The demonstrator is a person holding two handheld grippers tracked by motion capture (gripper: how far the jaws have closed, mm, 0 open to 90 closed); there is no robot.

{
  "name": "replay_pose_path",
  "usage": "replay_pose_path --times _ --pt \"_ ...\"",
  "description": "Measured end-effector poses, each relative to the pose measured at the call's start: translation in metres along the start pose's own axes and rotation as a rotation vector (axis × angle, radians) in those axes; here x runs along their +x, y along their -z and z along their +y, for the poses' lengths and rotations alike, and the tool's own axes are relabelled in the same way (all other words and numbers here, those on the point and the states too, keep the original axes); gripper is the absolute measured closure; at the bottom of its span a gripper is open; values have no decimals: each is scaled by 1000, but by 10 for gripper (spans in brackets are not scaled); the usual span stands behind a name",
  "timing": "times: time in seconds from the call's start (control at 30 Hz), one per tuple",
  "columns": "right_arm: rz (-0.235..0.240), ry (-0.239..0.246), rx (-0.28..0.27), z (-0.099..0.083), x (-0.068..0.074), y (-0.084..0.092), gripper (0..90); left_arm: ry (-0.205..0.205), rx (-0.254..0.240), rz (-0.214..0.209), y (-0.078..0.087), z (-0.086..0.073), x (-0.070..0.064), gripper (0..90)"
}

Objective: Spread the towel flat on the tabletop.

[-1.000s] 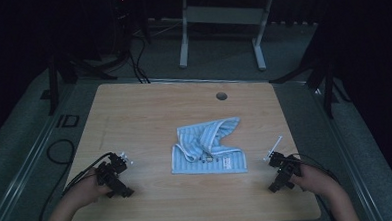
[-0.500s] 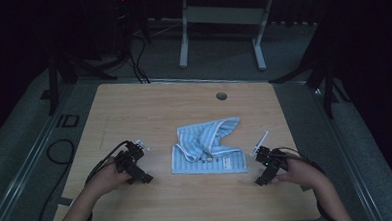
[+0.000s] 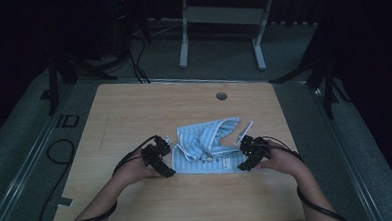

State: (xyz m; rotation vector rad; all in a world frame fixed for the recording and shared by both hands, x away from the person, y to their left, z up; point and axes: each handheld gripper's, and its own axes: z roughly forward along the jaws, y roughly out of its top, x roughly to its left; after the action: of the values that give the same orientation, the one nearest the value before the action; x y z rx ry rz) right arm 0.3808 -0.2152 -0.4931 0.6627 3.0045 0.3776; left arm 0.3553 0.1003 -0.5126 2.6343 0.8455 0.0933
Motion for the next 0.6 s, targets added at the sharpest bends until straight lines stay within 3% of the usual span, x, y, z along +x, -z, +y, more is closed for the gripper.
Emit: replay_pose_path --times 0.17,0.23,0.37,0.47,0.6 --pt "21 43 -7 22 1 -2 504 -72 -22 1 -2 25 -15 315" --pt "27 57 -14 31 2 -4 506 -96 -30 28 -4 34 -20 325" --pt "30 72 -47 47 3 -8 512 -104 -35 27 -12 48 -25 344" --pt "19 96 -45 57 4 -13 529 -114 -31 53 -22 55 -28 352" --pt "11 87 -48 68 3 -20 522 -108 -40 74 -33 63 -30 390"
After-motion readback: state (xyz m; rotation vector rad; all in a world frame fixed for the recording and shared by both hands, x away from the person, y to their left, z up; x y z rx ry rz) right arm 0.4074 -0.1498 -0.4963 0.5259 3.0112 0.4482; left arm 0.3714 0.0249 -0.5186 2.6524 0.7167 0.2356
